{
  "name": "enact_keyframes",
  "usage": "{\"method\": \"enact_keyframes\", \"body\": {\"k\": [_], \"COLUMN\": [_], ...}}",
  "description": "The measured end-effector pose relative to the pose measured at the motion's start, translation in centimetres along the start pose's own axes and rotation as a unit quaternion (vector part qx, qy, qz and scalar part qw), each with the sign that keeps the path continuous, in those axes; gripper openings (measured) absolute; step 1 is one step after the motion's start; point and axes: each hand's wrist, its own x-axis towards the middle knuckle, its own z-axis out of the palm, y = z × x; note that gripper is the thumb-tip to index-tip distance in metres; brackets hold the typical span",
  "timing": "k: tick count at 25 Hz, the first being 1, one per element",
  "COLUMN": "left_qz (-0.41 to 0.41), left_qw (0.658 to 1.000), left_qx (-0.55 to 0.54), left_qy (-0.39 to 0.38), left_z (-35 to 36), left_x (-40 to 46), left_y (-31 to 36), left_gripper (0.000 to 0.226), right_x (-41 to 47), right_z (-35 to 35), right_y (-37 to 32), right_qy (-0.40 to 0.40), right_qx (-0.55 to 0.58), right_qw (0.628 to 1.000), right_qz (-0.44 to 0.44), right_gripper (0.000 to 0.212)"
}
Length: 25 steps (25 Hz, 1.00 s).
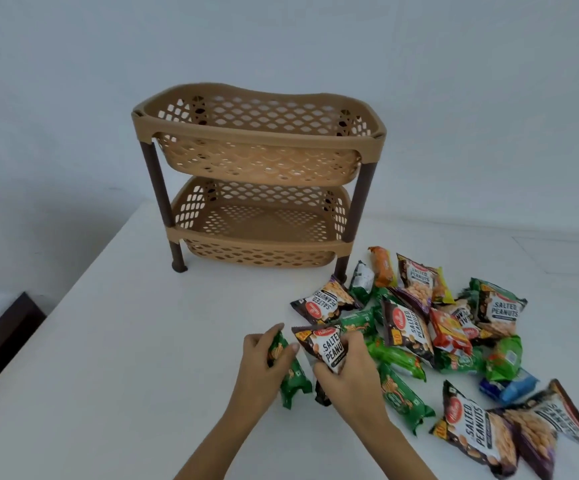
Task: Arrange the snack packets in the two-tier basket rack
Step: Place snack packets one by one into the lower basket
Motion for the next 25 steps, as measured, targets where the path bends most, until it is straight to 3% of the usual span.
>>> {"method": "enact_keyframes", "body": {"k": [3,6,9,11,13,17,21,25], "left_qz": [-0.025,-0.022,-0.047,-0.046,-0.042,-0.063,-0.113,-0.094], "left_qw": [0.995,0.982,0.974,0.981,0.993,0.994,0.965,0.941], "left_qx": [-0.078,-0.176,-0.208,-0.161,-0.102,0.037,0.181,0.276], "left_qy": [0.064,0.067,0.08,0.098,0.037,-0.085,-0.154,-0.171], "left_z": [-4.0,-9.1,-12.8,-14.1,-14.9,-15.6,-14.5,-13.9], "left_x": [3.1,7.8,12.6,15.3,18.0,24.1,29.1,31.2], "left_y": [2.0,5.3,8.4,9.3,9.1,7.6,6.3,4.6], "left_gripper": [0.034,0.029,0.054,0.04,0.034,0.061,0.091,0.082], "right_x": [3.3,8.7,14.5,17.6,20.4,24.9,28.0,29.4], "right_z": [0.8,1.7,2.8,3.6,4.6,6.7,9.0,10.8], "right_y": [-3.4,-7.5,-10.8,-12.2,-13.2,-13.4,-11.8,-10.8], "right_qy": [0.015,0.06,0.067,0.046,0.043,-0.006,-0.071,-0.119], "right_qx": [0.03,0.036,0.044,0.057,0.063,-0.017,-0.115,-0.146], "right_qw": [0.998,0.993,0.995,0.997,0.996,0.994,0.983,0.975], "right_qz": [-0.046,-0.09,-0.058,-0.003,0.049,0.112,0.122,0.116], "right_gripper": [0.029,0.023,0.019,0.017,0.032,0.058,0.04,0.026]}}
